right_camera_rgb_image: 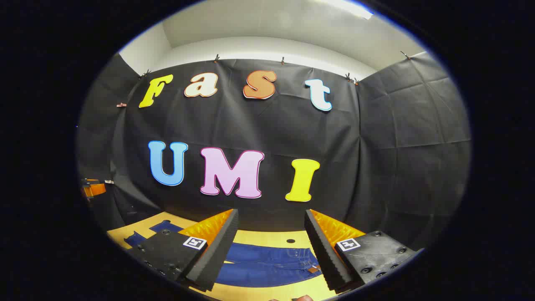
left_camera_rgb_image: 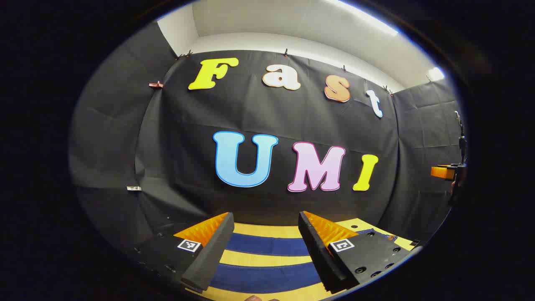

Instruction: Grasp the waist and the cuffs of the jeans and fold them to make the two legs overlap; first hold the waist and fold one-third of the jeans toward the cuffs, then hold the cuffs and fold the remaining one-third in the same direction to finish folding.

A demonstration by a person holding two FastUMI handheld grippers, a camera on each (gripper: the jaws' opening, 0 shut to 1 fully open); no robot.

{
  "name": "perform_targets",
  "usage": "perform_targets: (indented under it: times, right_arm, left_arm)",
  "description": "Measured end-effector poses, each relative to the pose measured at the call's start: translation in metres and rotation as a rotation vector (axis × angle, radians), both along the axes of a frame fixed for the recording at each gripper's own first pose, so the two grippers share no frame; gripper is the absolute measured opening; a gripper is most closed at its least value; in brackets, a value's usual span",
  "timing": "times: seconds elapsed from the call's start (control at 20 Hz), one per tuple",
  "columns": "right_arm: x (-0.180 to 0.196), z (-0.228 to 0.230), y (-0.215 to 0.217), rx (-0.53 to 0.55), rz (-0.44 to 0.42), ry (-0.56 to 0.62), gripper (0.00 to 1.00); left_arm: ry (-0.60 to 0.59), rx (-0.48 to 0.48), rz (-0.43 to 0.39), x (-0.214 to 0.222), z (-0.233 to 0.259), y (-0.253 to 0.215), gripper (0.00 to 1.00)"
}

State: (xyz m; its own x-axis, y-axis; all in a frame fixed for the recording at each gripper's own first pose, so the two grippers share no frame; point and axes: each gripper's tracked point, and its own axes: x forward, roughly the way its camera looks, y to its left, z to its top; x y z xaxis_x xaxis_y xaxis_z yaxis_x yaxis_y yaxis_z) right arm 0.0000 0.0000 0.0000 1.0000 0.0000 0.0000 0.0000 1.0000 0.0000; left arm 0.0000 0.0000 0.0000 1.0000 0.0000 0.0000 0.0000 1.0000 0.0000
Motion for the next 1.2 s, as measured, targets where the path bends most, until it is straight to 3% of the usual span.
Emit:
perform_targets:
  times: [0.05, 0.25, 0.55, 0.65, 0.7, 0.75, 0.8, 1.05, 1.2]
  right_arm:
    - [-0.002, 0.002, -0.001, 0.004, -0.004, -0.001, 0.9]
    - [-0.005, 0.005, -0.006, -0.004, -0.017, 0.0, 0.9]
    - [-0.002, 0.0, 0.0, -0.028, -0.01, 0.001, 0.9]
    - [-0.002, -0.001, 0.006, -0.024, 0.0, 0.004, 1.0]
    - [-0.001, -0.004, 0.008, -0.026, 0.003, 0.006, 0.9]
    - [0.0, -0.006, 0.008, -0.033, 0.004, 0.006, 1.0]
    - [0.004, -0.008, 0.009, -0.042, 0.005, 0.009, 1.0]
    - [0.014, -0.015, 0.008, -0.044, 0.001, 0.038, 0.97]
    - [0.025, -0.015, 0.012, -0.066, 0.022, 0.021, 0.97]
  left_arm:
    - [-0.001, 0.0, 0.001, 0.003, 0.002, -0.001, 0.96]
    - [-0.022, -0.034, -0.003, 0.008, 0.021, -0.008, 0.96]
    - [-0.019, 0.029, -0.032, 0.005, 0.021, -0.005, 0.96]
    - [-0.008, 0.018, -0.023, 0.0, 0.017, 0.001, 0.96]
    - [-0.005, 0.018, -0.02, -0.001, 0.017, 0.004, 0.92]
    - [-0.003, 0.023, -0.017, -0.002, 0.015, 0.007, 0.92]
    - [0.001, 0.03, -0.016, -0.003, 0.014, 0.011, 0.96]
    - [0.057, -0.021, -0.062, -0.007, -0.01, 0.025, 0.96]
    - [0.089, 0.016, -0.113, -0.009, -0.024, 0.039, 0.96]
